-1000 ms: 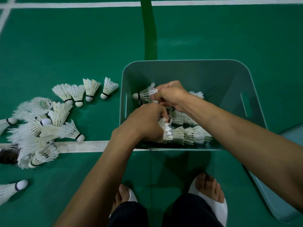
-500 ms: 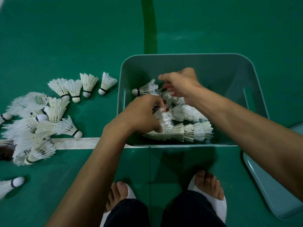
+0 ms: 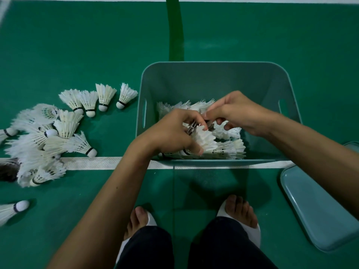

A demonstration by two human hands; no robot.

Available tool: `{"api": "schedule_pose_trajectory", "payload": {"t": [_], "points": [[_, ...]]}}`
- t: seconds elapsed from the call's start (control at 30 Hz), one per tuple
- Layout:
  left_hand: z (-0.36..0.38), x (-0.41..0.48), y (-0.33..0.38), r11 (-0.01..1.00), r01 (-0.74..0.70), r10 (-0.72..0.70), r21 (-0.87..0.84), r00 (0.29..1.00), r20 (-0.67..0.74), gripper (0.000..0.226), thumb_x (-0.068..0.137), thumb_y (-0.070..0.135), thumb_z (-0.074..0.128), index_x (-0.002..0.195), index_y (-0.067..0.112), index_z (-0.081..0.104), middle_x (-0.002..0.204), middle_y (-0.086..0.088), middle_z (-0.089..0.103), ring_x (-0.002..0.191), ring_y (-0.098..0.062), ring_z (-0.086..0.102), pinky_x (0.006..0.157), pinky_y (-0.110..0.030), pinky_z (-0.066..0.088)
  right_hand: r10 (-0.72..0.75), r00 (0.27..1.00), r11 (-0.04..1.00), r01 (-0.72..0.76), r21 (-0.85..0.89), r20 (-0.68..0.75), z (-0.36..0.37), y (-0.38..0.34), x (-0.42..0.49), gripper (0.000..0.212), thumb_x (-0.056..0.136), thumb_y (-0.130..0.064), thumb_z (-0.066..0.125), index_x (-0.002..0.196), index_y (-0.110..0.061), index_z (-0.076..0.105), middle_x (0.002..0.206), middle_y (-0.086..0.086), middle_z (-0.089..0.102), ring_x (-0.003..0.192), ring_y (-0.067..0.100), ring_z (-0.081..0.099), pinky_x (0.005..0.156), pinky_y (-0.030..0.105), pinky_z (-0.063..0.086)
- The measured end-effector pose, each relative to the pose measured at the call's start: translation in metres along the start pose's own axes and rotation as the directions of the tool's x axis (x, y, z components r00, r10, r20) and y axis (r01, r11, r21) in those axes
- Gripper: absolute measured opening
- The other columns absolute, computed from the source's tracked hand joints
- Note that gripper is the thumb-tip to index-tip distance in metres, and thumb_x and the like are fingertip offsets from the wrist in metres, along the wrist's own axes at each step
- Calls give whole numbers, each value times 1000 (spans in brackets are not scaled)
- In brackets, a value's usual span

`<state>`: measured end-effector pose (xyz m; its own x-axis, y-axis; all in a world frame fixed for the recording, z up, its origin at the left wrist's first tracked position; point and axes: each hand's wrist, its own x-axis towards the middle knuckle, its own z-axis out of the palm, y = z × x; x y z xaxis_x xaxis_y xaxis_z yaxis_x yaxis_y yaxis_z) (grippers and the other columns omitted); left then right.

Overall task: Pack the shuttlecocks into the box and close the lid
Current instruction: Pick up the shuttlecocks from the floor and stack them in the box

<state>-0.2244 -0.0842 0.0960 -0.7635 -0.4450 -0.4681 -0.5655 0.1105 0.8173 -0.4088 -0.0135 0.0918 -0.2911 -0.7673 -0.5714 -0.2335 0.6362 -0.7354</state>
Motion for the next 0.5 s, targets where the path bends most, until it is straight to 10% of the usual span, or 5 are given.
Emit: {"api": "schedule_pose_trajectory", "payload": {"t": [0.17,0.5], "points": [[1,-7,-5,999,33,-33,-2,999,25,50,64,7,95,105,28,75,123,5,68,112,-16,64,94,-42,57,51,999,998,-51,26,14,3,9,5,10,87,-12,78,84,-2,80,71,5,73,59,8,55,55,26,45],[-12,1,-6,945,215,-233,246,971,50,51,71,14,92,112,26,63,109,3,62,96,-22,64,80,-33,55,-173,868,981,194,-2,-466,18,-23,54,14,88,-17,78,74,-17,80,72,-7,73,64,0,64,64,18,52]]}}
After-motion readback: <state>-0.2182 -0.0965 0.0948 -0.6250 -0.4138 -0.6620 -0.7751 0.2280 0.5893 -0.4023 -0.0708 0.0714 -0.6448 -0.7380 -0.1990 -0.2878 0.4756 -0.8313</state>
